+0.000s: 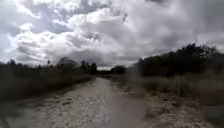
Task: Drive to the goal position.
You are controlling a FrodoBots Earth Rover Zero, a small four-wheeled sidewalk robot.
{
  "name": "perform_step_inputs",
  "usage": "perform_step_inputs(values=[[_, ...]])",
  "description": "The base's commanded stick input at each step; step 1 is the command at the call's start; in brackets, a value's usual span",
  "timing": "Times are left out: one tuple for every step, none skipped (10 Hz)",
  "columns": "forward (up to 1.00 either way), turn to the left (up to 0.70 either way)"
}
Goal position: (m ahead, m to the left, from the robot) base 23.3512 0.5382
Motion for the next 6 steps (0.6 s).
perform_step_inputs(values=[[0.69,0.07],[0.69,0.14],[0.69,0.14],[0.69,0.14],[0.69,0.14],[0.69,0.13]])
